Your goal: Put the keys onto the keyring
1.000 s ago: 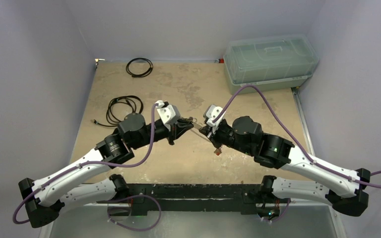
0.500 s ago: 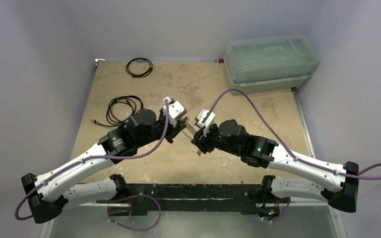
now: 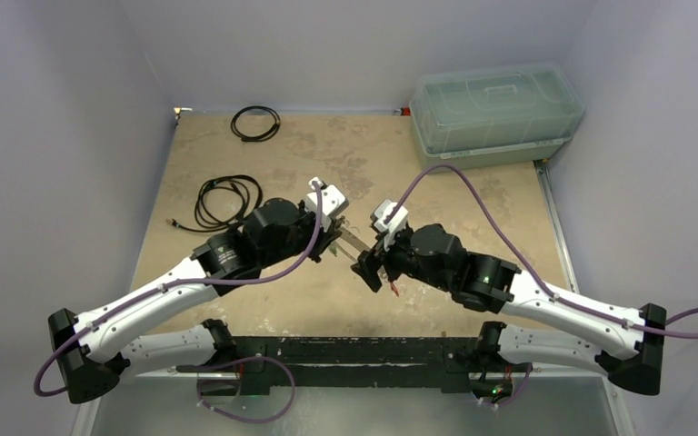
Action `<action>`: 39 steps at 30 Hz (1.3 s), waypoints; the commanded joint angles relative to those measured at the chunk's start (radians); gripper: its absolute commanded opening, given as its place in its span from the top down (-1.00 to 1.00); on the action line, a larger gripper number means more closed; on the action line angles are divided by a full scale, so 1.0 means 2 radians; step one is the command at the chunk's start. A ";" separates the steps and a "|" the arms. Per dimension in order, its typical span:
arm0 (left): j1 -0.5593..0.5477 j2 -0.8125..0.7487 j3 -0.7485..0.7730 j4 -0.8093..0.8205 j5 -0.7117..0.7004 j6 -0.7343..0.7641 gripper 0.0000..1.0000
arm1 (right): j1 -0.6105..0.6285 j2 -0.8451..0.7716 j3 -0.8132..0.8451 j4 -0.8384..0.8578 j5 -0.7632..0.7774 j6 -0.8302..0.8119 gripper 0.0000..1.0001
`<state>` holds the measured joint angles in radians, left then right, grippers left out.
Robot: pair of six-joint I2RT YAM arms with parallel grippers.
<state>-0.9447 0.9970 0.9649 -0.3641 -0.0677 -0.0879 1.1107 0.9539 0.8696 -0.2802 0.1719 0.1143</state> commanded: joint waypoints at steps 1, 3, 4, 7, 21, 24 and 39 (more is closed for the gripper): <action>-0.001 0.003 -0.001 0.014 -0.008 -0.026 1.00 | -0.002 -0.033 -0.008 -0.006 0.052 0.022 -0.75; -0.001 0.006 -0.005 0.007 -0.005 -0.037 1.00 | -0.002 -0.042 -0.009 -0.012 0.075 0.027 -0.77; -0.001 0.008 -0.006 0.003 -0.001 -0.042 1.00 | -0.002 -0.047 -0.010 -0.013 0.089 0.030 -0.77; -0.001 0.016 -0.007 -0.016 0.007 -0.059 1.00 | -0.002 -0.057 -0.016 -0.014 0.127 0.037 -0.78; -0.001 0.046 -0.045 -0.048 0.009 -0.116 1.00 | -0.002 -0.068 -0.024 -0.014 0.168 0.046 -0.80; 0.000 0.074 -0.044 -0.039 0.007 -0.113 1.00 | -0.002 -0.065 -0.024 -0.014 0.166 0.047 -0.80; 0.047 0.184 -0.014 -0.002 0.052 -0.066 1.00 | -0.002 -0.064 -0.027 -0.015 0.169 0.049 -0.81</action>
<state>-0.8818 1.3361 0.8761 -0.4244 -0.0097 -0.2668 1.1103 0.8246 0.8173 -0.3298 0.4816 0.2016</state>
